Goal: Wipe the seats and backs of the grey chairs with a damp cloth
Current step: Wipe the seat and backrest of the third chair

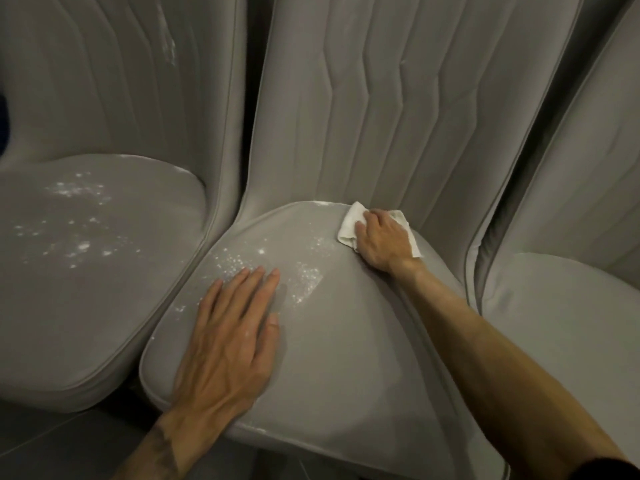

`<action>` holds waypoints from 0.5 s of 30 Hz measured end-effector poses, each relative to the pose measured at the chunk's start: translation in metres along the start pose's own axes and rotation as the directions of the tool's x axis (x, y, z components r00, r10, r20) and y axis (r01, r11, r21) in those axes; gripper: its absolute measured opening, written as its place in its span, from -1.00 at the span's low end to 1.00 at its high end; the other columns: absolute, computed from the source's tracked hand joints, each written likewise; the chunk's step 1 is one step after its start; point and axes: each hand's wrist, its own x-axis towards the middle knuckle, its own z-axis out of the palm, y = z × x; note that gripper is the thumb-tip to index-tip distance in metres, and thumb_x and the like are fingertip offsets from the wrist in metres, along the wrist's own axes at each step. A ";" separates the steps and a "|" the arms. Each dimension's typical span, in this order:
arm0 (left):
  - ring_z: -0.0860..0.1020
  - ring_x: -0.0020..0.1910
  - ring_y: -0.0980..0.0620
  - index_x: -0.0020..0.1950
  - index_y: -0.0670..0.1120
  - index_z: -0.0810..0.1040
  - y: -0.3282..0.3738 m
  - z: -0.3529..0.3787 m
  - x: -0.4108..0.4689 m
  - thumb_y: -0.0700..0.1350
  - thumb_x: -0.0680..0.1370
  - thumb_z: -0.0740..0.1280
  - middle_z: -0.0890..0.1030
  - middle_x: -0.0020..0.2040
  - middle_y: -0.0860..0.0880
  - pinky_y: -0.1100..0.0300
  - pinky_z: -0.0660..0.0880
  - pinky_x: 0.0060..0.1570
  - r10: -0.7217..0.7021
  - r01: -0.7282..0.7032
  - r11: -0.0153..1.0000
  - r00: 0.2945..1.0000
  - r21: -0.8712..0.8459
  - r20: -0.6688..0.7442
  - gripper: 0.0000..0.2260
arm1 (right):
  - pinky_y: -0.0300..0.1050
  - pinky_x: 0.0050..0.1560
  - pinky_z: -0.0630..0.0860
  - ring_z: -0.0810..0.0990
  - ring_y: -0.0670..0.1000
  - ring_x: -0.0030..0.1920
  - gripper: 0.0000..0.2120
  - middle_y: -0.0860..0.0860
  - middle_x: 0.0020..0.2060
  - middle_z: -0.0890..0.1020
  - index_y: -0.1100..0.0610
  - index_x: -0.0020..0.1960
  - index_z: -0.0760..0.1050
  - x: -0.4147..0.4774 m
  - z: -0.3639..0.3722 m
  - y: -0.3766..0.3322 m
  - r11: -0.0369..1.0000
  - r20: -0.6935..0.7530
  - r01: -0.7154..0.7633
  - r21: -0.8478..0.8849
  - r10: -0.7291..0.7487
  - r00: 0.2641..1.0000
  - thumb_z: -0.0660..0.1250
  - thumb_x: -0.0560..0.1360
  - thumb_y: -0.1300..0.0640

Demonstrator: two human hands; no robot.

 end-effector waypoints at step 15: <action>0.38 0.58 -0.06 0.60 -0.07 0.41 0.000 0.000 0.001 0.00 0.68 0.08 0.47 0.56 -0.04 -0.19 0.27 0.57 -0.001 0.001 1.000 1.000 -0.013 -0.016 -0.50 | 0.11 0.45 0.33 0.44 0.26 0.42 -0.56 0.24 0.43 0.47 0.26 0.41 0.44 0.027 0.010 -0.070 0.997 0.024 0.054 0.063 -0.056 0.998 0.04 0.72 0.00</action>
